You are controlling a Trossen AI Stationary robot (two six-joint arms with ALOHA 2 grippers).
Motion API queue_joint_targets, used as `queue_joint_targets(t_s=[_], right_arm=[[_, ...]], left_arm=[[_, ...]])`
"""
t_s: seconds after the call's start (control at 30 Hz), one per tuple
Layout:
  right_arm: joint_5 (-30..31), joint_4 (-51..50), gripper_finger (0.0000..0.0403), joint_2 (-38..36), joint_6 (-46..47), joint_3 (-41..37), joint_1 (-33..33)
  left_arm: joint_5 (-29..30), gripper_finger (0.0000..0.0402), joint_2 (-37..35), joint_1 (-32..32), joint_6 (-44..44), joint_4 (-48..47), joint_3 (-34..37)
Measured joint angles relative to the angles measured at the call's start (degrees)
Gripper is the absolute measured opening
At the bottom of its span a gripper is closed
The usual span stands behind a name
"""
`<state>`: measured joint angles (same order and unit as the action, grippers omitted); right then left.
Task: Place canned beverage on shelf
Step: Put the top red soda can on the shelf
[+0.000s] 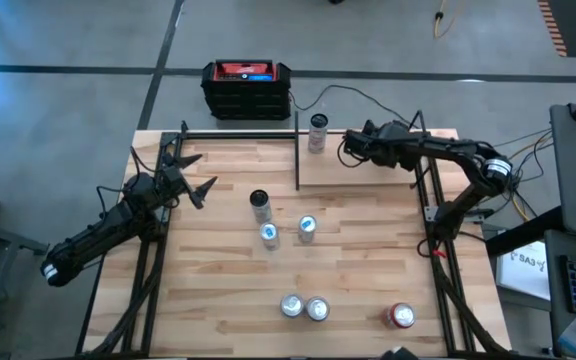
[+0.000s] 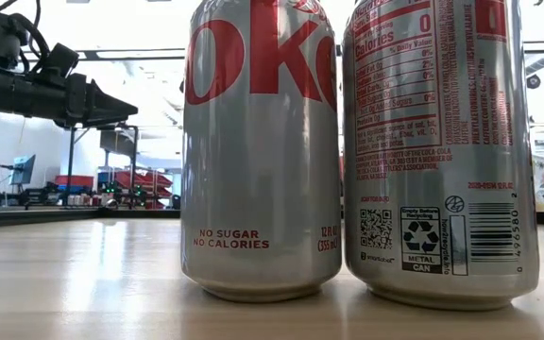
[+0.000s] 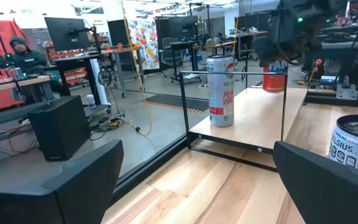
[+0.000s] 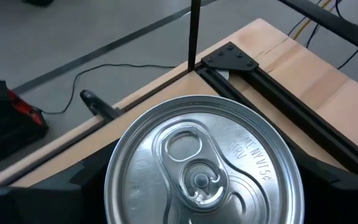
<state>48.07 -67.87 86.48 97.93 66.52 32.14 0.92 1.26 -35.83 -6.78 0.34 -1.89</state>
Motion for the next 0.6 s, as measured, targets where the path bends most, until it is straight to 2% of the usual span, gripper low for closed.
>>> queue_joint_targets(t_s=[0.17, 0.4, 0.6], right_arm=[[0.0, 2.2, 0.0302, 0.0, -2.2, 0.0, 2.9], [0.0, 7.0, 0.0302, 0.0, -10.6, -0.2, 6.6], [-0.5, 9.8, 0.0302, 0.0, -13.1, -0.2, 9.3]], left_arm=[[0.0, 0.0398, 0.0, 0.0, 0.0, 0.0, 0.0], [0.0, 0.0398, 0.0, 0.0, 0.0, 0.0, 0.0], [0.0, 0.0398, 0.0, 0.0, 0.0, 0.0, 0.0]])
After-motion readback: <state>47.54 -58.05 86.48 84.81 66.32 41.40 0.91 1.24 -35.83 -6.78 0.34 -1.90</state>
